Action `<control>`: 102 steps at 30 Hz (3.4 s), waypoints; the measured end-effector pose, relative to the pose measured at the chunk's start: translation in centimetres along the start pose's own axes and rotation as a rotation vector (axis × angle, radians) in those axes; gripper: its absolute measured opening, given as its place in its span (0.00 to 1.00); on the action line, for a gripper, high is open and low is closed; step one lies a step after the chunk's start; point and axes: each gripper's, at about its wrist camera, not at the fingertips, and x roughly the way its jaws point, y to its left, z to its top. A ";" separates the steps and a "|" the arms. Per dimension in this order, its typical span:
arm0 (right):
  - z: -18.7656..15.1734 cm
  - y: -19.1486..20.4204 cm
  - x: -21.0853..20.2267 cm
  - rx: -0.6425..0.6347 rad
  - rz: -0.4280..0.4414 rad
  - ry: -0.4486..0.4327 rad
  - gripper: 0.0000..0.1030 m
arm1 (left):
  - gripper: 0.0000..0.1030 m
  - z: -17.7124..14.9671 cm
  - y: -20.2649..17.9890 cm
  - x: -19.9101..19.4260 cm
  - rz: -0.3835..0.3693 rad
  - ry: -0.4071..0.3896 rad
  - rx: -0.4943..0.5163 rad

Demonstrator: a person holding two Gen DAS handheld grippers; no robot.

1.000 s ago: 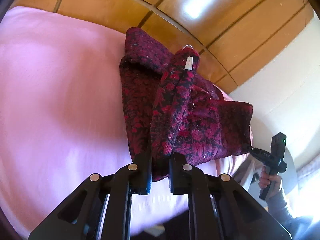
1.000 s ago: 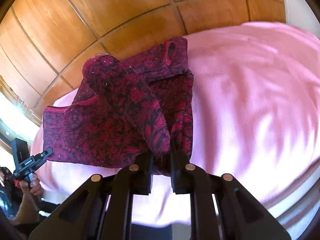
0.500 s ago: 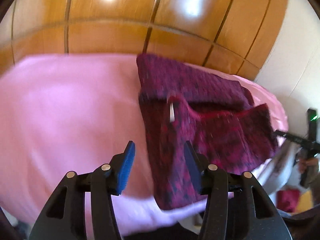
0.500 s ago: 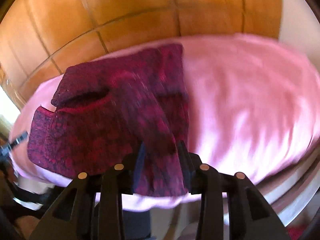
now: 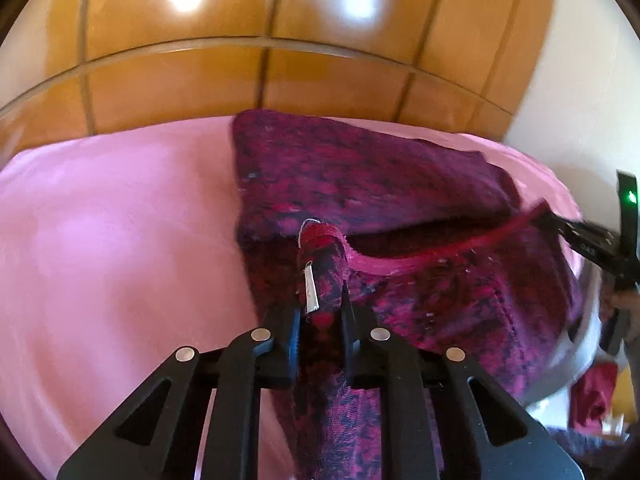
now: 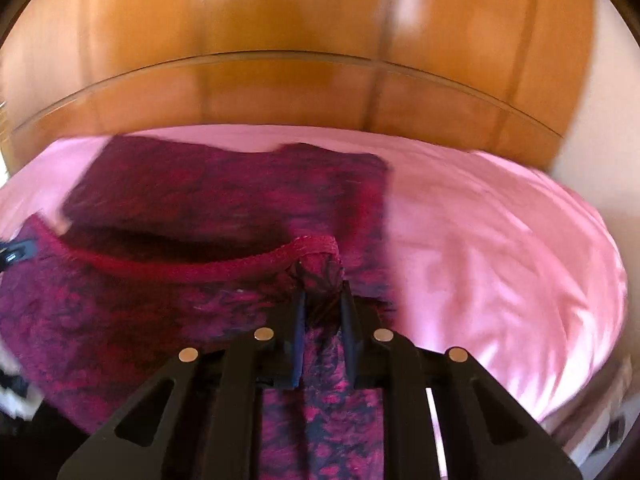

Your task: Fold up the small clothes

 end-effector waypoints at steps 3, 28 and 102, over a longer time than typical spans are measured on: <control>-1.3 -2.0 3.3 0.123 0.023 0.090 0.14 | 0.14 0.1 1.1 2.4 0.035 0.062 -0.071; -2.1 -1.8 4.1 0.121 0.016 0.080 0.31 | 0.30 -0.3 -1.6 0.6 0.113 0.023 0.055; 8.0 -4.2 -2.2 0.149 0.170 -0.127 0.15 | 0.12 8.6 2.3 -3.7 -0.157 -0.252 -0.041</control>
